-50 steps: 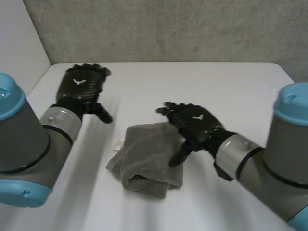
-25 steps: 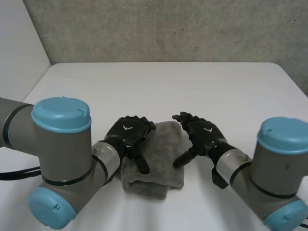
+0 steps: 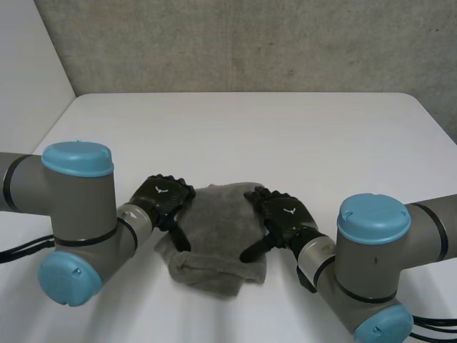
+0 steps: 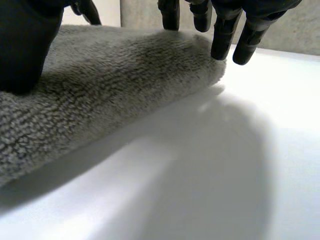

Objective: Fold the towel.

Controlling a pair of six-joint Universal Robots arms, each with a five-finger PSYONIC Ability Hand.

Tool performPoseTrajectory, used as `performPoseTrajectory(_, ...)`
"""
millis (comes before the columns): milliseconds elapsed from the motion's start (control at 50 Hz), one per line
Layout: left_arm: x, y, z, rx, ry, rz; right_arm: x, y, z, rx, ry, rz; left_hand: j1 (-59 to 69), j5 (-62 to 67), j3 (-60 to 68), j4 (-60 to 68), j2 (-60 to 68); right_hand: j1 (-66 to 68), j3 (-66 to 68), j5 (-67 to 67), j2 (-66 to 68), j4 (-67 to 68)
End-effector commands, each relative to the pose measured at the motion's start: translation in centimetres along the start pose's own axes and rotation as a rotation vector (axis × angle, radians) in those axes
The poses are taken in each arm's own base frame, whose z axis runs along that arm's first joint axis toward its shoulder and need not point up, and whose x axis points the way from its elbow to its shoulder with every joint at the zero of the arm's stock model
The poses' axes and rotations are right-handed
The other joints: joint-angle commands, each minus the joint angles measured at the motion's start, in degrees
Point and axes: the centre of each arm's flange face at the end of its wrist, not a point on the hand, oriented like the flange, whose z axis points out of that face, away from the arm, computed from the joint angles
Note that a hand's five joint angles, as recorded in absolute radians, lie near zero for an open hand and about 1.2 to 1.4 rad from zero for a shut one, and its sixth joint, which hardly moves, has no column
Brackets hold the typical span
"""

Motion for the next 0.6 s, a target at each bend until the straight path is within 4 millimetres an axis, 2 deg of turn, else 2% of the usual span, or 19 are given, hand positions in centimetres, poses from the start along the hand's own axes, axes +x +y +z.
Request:
performPoseTrajectory(20,0.21,0.87,0.25,-0.027,0.008,-0.008,0.24,-0.10,0.12,0.009,0.011,-0.049,-5.5,-2.6,-2.2,-2.7,-3.4,-5.7,0.8,-3.7,-4.8,1.6)
performPoseTrajectory(380,0.21,0.91,0.12,-0.029,0.007,-0.009,0.15,0.18,0.17,0.003,0.007,-0.136,-5.5,-2.6,-2.2,-2.7,-3.4,-5.7,0.8,-3.7,-4.8,1.6)
performPoseTrajectory(600,0.23,0.99,-0.02,-0.033,0.007,-0.010,1.01,0.24,0.53,-0.009,0.027,-0.172,-5.5,-2.6,-2.2,-2.7,-3.4,-5.7,0.8,-3.7,-4.8,1.6)
